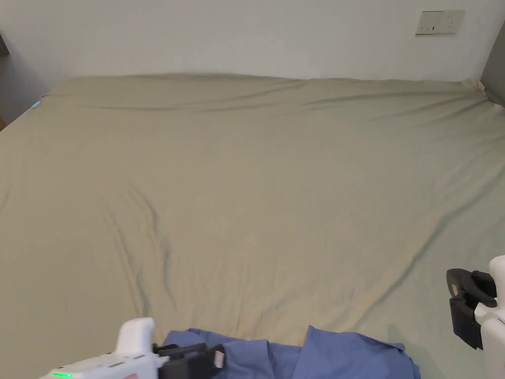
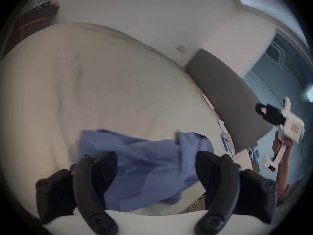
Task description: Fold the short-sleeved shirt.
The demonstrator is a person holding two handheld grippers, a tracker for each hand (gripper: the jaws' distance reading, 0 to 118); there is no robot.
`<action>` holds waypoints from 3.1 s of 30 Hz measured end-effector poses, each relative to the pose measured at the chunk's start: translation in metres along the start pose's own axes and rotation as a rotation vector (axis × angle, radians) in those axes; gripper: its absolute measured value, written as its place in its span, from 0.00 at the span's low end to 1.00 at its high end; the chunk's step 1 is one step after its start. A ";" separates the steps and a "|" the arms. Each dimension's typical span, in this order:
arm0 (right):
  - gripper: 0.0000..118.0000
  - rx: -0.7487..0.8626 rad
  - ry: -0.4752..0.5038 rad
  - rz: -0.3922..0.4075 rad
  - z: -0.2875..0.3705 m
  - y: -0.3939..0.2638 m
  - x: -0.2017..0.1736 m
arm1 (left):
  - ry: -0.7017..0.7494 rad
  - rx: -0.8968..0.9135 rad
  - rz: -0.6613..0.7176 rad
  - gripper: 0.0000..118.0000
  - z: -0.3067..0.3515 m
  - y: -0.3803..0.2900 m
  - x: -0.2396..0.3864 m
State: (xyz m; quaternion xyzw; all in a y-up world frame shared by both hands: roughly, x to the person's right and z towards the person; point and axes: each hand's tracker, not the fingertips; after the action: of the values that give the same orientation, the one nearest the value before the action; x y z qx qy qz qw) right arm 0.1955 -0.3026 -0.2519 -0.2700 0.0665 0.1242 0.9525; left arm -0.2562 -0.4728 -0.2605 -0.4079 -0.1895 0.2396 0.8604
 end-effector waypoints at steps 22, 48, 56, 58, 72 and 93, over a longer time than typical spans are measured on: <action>0.01 -0.044 0.041 0.031 -0.018 0.003 -0.021 | -0.103 -0.269 0.282 0.10 -0.078 -0.008 -0.047; 0.01 -0.012 0.042 0.029 -0.008 0.006 -0.018 | 0.460 0.058 0.160 0.10 0.069 0.062 -0.041; 0.01 -0.006 0.057 0.024 -0.005 0.004 -0.019 | 0.294 0.036 0.190 0.10 0.063 0.081 0.028; 0.01 -0.008 0.058 0.025 -0.004 0.002 -0.016 | 0.266 0.002 0.144 0.10 0.045 0.080 0.046; 0.01 -0.013 -0.009 -0.027 0.006 -0.010 0.016 | 0.331 -0.218 -0.133 0.10 -0.117 0.028 0.131; 0.01 -0.032 -0.018 -0.049 0.000 -0.015 0.021 | 0.126 -0.056 -0.169 0.00 -0.079 0.026 0.147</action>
State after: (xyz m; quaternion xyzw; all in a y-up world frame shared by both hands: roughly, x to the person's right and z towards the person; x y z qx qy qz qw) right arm 0.2198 -0.3101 -0.2485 -0.2855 0.0494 0.1042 0.9514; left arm -0.1026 -0.4232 -0.3088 -0.4287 -0.1753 0.1344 0.8760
